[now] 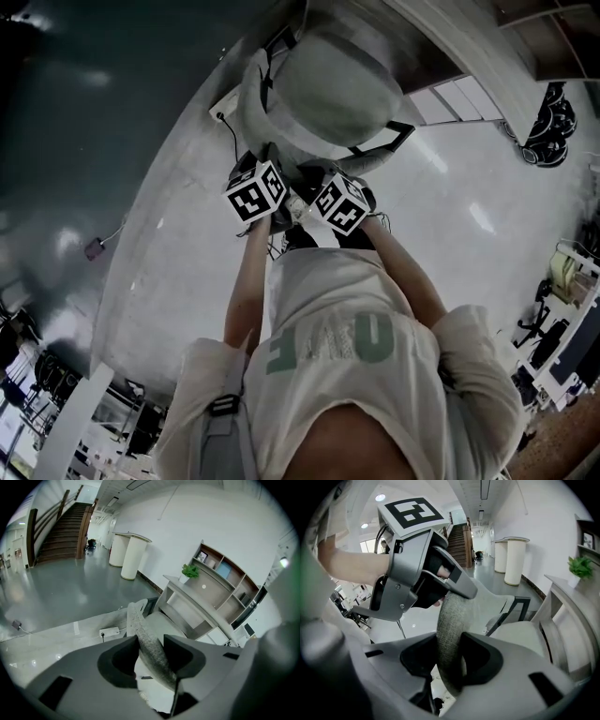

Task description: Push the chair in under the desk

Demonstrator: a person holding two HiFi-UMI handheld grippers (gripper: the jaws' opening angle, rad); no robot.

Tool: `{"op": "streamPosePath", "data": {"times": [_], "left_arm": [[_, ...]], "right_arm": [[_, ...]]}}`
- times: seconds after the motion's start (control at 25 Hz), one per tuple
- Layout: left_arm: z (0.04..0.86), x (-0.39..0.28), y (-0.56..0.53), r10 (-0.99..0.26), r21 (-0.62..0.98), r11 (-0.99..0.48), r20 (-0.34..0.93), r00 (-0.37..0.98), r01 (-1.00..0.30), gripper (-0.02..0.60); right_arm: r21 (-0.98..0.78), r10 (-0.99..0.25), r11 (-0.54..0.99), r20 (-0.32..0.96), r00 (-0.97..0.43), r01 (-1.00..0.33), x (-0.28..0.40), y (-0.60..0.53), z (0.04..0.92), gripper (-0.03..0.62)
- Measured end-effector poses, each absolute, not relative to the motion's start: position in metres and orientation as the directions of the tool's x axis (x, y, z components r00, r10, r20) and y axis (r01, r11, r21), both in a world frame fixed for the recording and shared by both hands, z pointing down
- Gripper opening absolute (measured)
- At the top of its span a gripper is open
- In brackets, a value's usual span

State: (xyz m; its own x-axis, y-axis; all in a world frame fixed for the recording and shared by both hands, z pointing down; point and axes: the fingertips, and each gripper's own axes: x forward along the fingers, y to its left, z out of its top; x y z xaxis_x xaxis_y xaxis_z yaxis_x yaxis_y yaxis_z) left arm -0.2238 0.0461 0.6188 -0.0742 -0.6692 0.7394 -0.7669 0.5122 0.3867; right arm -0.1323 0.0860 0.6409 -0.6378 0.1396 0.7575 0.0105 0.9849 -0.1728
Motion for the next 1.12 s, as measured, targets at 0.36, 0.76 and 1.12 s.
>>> {"op": "streamPosePath", "data": {"times": [0.36, 0.76, 1.12], "left_arm": [[0.62, -0.211, 0.001, -0.689, 0.419, 0.502, 0.723, -0.057, -0.757, 0.175], [0.617, -0.204, -0.061, -0.687, 0.406, 0.54, 0.719, -0.108, -0.737, 0.17], [0.602, -0.19, -0.111, -0.67, 0.379, 0.613, 0.714, -0.203, -0.693, 0.16]], "right_arm": [[-0.139, 0.127, 0.99, 0.765, -0.631, 0.032, -0.12, 0.039, 0.641, 0.126], [-0.151, 0.176, 0.984, 0.741, -0.648, 0.095, -0.115, -0.017, 0.635, 0.126], [-0.206, 0.238, 0.97, 0.691, -0.683, 0.129, -0.099, -0.068, 0.617, 0.126]]}}
